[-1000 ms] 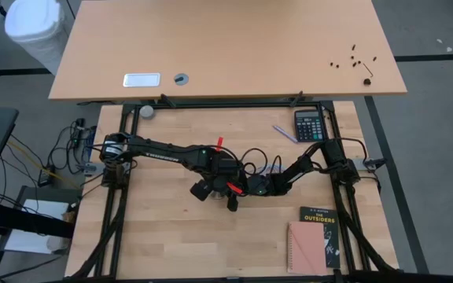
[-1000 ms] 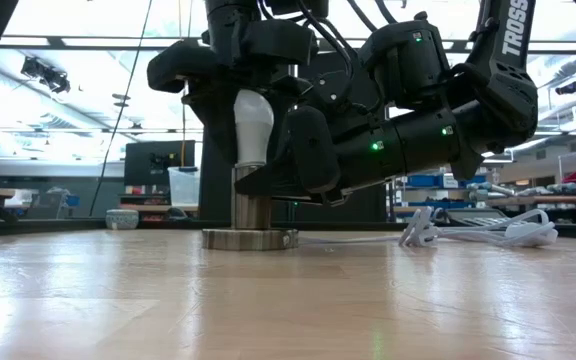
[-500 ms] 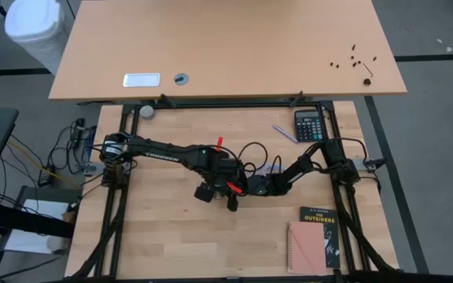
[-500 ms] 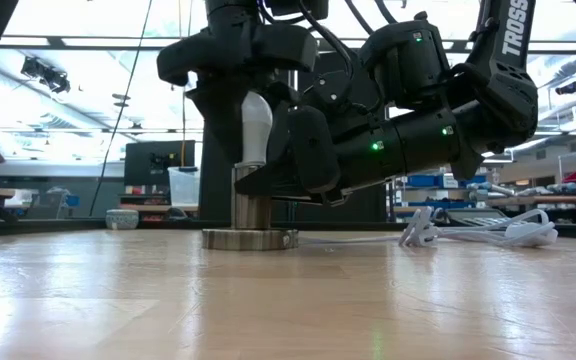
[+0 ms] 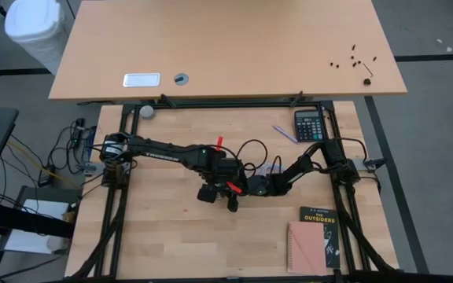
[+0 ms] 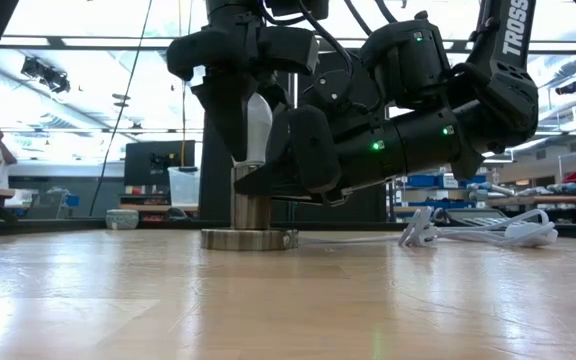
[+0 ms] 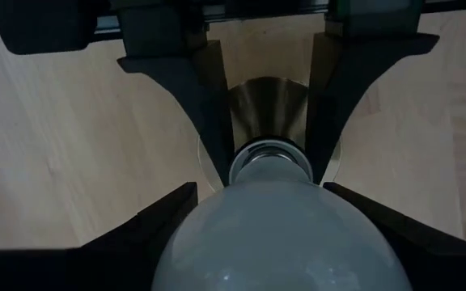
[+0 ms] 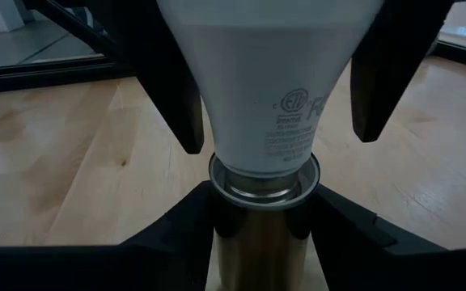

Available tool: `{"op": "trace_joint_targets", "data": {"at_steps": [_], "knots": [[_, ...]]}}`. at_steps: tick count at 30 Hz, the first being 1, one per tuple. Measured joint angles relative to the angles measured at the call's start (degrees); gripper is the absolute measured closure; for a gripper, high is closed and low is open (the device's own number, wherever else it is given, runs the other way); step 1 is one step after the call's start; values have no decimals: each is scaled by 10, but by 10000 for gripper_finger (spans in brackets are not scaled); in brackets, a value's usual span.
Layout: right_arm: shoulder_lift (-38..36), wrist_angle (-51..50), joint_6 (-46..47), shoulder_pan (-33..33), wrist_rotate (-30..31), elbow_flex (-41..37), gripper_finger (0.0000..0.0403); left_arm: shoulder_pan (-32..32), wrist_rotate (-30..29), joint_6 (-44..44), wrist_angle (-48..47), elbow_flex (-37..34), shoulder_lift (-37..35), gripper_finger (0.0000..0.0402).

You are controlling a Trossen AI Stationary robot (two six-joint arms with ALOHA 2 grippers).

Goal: Screw lightbulb
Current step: Insert the light bulb into the lamp

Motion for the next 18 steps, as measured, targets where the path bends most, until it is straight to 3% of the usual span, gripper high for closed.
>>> {"op": "trace_joint_targets", "data": {"at_steps": [8, 18], "knots": [[0, 0, 0, 0, 0, 0, 223, 0, -8, 9, 0, 0, 0, 133], [0, 1, 3, -1, 4, 0, 223, -1, -20, 47, -36, 44, 3, 69]]}}
